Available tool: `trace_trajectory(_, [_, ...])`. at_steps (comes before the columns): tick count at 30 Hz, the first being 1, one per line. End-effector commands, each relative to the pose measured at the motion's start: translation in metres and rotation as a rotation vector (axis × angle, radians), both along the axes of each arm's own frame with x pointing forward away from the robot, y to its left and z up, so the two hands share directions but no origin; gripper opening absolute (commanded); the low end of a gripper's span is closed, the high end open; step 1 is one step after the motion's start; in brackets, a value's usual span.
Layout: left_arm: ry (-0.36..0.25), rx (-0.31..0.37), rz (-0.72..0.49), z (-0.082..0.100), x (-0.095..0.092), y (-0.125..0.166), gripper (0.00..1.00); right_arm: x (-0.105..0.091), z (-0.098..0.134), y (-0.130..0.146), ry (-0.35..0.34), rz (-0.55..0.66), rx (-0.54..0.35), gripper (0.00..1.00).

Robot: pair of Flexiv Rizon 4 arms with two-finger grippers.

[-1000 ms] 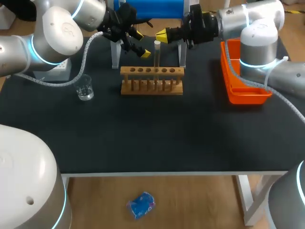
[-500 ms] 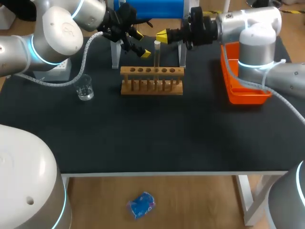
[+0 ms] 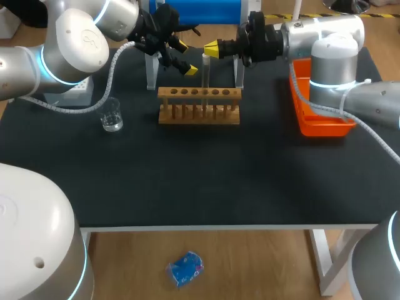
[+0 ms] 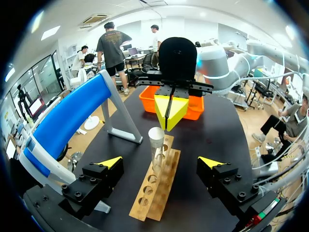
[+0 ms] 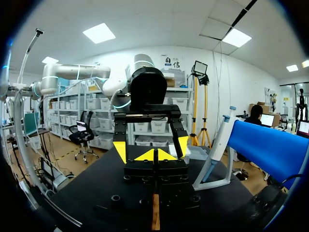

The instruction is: Invert the test tube, pick up the pipette, mount the tip to pipette, aspirate from beaker and dispense into the tube, eject the tip, return the pipette, and cap with the stopper.

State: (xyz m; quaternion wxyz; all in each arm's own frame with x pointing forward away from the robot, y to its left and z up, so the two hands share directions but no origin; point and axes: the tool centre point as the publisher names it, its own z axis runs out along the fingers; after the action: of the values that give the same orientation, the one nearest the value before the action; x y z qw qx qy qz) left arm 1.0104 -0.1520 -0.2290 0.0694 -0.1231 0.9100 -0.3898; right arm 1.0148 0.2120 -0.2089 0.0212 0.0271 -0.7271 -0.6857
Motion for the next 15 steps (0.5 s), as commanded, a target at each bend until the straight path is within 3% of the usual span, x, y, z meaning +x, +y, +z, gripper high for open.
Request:
trace_trajectory(1, [0.002, 0.002, 0.001, 0.0006, -0.0001, 0.0, 1.0, 0.0064, -0.0042, 0.002, 0.004, 0.014, 0.004, 0.0])
trace_trajectory(15, [0.002, 0.002, 0.001, 0.0006, -0.0001, 0.0, 1.0, 0.0086, -0.0135, 0.0045, 0.021, 0.02, 0.027, 0.0])
